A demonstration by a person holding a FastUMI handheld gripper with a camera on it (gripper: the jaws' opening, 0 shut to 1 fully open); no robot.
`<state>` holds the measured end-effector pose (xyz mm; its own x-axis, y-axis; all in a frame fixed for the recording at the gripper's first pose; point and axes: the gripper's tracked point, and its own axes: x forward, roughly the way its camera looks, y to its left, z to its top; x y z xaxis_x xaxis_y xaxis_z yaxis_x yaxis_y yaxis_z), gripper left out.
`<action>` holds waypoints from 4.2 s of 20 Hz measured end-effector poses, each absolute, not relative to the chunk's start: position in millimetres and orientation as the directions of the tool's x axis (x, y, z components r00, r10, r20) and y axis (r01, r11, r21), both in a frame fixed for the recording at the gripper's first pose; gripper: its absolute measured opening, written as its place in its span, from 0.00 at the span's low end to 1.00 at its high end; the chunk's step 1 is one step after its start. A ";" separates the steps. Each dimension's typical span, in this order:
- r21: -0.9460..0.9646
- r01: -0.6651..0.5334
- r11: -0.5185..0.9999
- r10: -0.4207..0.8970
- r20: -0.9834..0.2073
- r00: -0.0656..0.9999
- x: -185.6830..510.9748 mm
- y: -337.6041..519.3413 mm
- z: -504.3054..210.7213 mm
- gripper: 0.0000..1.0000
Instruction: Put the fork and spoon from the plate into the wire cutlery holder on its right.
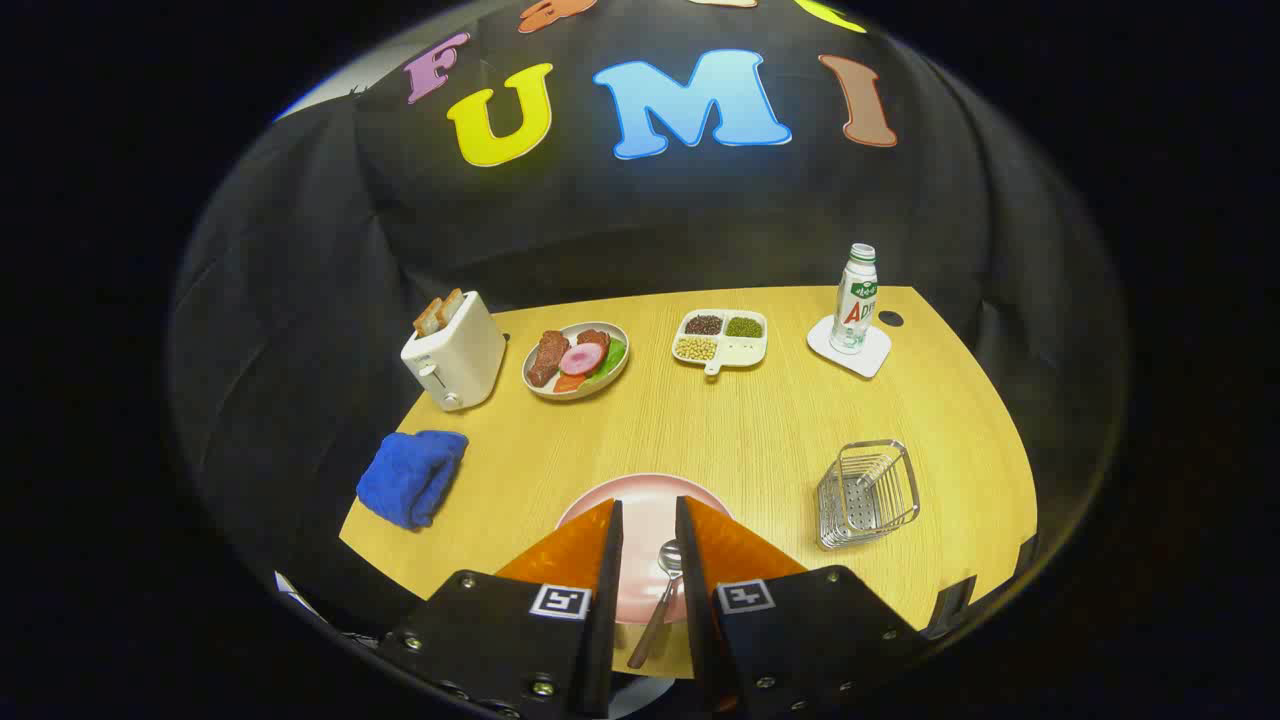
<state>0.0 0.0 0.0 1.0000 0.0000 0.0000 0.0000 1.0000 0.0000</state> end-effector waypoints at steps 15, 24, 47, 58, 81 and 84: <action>0.074 0.000 0.997 0.016 -0.220 0.975 29.0 -5.0 -65.4 0.32; 0.174 0.009 0.985 0.073 -0.460 0.885 45.3 -6.6 -148.3 0.32; 0.154 0.056 0.987 0.036 -0.535 0.844 53.1 -18.0 -182.2 0.02; 0.197 0.112 0.974 -0.013 -0.443 0.896 44.7 -44.7 -151.4 0.02; 0.194 0.224 0.955 -0.121 -0.437 0.892 -8.7 -165.2 -78.4 0.02; 0.157 0.219 0.963 -0.117 -0.488 0.865 -13.4 -173.1 -81.8 0.02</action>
<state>-13.4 -173.1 -81.8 0.8651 -0.1172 -0.4877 0.2187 0.9631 0.1566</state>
